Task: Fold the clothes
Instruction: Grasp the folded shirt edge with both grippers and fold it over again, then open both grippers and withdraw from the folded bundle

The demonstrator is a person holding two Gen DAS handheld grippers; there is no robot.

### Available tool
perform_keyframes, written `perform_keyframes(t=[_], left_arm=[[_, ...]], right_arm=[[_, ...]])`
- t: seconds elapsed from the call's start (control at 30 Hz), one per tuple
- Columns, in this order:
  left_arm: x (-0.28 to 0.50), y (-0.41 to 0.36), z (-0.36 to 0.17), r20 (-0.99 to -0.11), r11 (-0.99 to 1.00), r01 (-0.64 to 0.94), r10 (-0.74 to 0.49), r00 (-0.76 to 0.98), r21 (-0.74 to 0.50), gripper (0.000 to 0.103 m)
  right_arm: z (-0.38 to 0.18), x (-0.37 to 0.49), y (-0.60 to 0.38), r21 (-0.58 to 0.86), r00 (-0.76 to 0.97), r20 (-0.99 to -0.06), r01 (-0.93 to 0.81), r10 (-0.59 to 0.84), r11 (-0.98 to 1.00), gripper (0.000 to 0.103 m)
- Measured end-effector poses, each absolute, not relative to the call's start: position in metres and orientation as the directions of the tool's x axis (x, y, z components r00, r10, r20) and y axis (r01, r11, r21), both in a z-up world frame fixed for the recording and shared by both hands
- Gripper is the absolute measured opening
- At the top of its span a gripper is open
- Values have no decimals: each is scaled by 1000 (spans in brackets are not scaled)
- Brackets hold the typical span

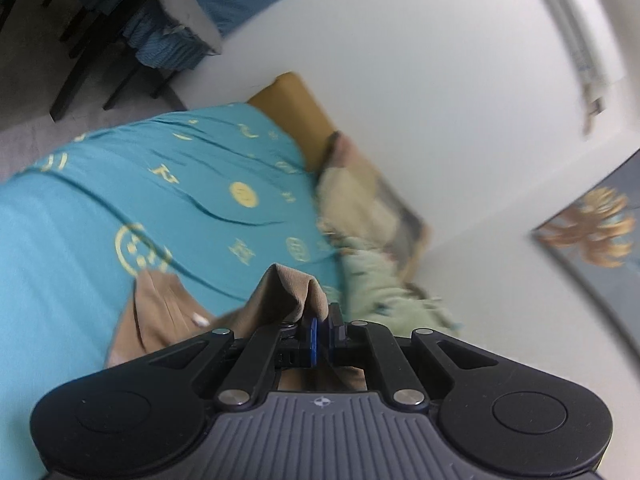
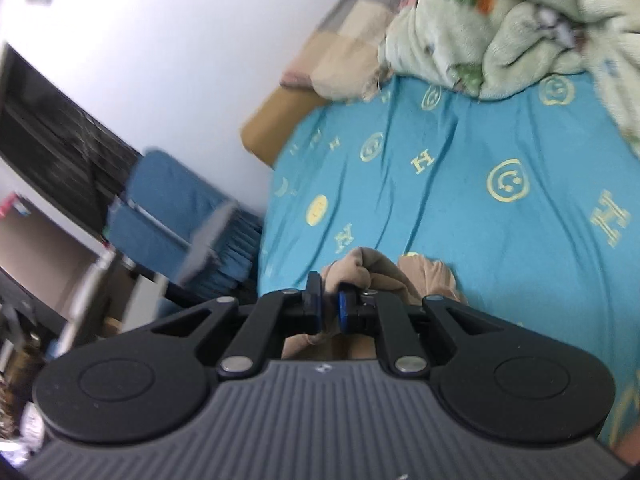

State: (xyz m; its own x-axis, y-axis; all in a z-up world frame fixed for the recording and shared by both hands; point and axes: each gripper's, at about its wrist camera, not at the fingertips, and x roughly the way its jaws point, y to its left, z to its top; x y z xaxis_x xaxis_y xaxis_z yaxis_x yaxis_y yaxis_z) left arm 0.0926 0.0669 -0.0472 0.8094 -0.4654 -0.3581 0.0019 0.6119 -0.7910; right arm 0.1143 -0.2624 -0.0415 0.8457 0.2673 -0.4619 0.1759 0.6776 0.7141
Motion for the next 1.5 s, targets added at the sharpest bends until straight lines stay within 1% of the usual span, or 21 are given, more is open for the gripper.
perform_keyframes(t=[0.2, 0.3, 0.37, 0.4, 0.43, 0.47, 0.6, 0.7, 0.77, 0.83, 0.9, 0.97, 1.0, 1.03, 1.07, 1.1, 1.13, 1.23, 1.3, 1.37, 1.5], left_arm=[[147, 64, -109, -427, 678, 11, -475, 770, -735, 5], [161, 61, -117, -435, 682, 21, -490, 755, -731, 5], [165, 60, -116, -435, 688, 48, -510, 742, -725, 19], [167, 59, -116, -435, 690, 62, -520, 735, -721, 28], [168, 59, -116, -438, 690, 72, -532, 725, -720, 50], [167, 58, -115, -441, 692, 78, -539, 717, -718, 63], [158, 57, -110, -467, 748, 105, -511, 722, -656, 70], [155, 56, -112, -511, 802, 87, -455, 729, -591, 71], [159, 56, -119, -552, 835, 55, -410, 726, -547, 71], [164, 57, -129, -581, 846, 25, -386, 717, -532, 70], [170, 59, -139, -606, 854, -4, -366, 706, -520, 63], [173, 59, -147, -620, 861, -13, -355, 700, -508, 52], [175, 59, -150, -629, 864, -15, -354, 692, -503, 46], [176, 59, -154, -638, 869, -17, -350, 685, -495, 25], [177, 59, -156, -643, 873, -18, -345, 684, -488, 6], [176, 59, -155, -640, 874, -19, -342, 688, -486, 6], [174, 60, -153, -622, 869, -13, -344, 703, -494, 6], [169, 59, -133, -521, 860, 52, -355, 777, -508, 5], [174, 51, -123, -489, 872, 83, -347, 800, -483, 6], [183, 45, -125, -497, 888, 95, -336, 800, -449, 6], [195, 43, -144, -583, 899, 54, -327, 743, -435, 7]], right_arm=[[-107, 172, -271, 727, 775, -542, 237, 326, 644, 12], [-126, 186, -277, 741, 735, -571, 270, 365, 616, 13], [-127, 193, -279, 750, 719, -570, 256, 398, 610, 28], [-125, 195, -280, 763, 720, -554, 239, 418, 600, 59], [-122, 193, -280, 779, 731, -529, 217, 431, 588, 89], [-119, 192, -280, 794, 741, -504, 195, 443, 576, 94], [-103, 182, -275, 755, 767, -476, 107, 430, 647, 91], [-106, 178, -278, 699, 768, -516, 122, 379, 705, 91], [-113, 182, -277, 657, 749, -561, 143, 353, 740, 72], [-123, 186, -273, 613, 725, -605, 160, 329, 774, 67], [-132, 191, -266, 567, 702, -641, 162, 310, 807, 59], [-140, 197, -257, 521, 683, -668, 148, 295, 840, 59], [-144, 199, -254, 509, 679, -674, 141, 292, 849, 55], [-147, 200, -250, 497, 675, -679, 134, 288, 857, 40], [-149, 200, -249, 488, 677, -681, 134, 280, 863, 32], [-151, 200, -247, 479, 678, -683, 134, 272, 868, 17], [-149, 198, -246, 463, 691, -677, 130, 255, 877, 13], [-135, 191, -246, 457, 748, -623, 109, 230, 883, 10], [-127, 192, -244, 427, 781, -592, 96, 197, 899, 10], [-127, 198, -244, 402, 796, -580, 92, 176, 911, 10], [-141, 210, -245, 389, 754, -635, 125, 168, 913, 17]])
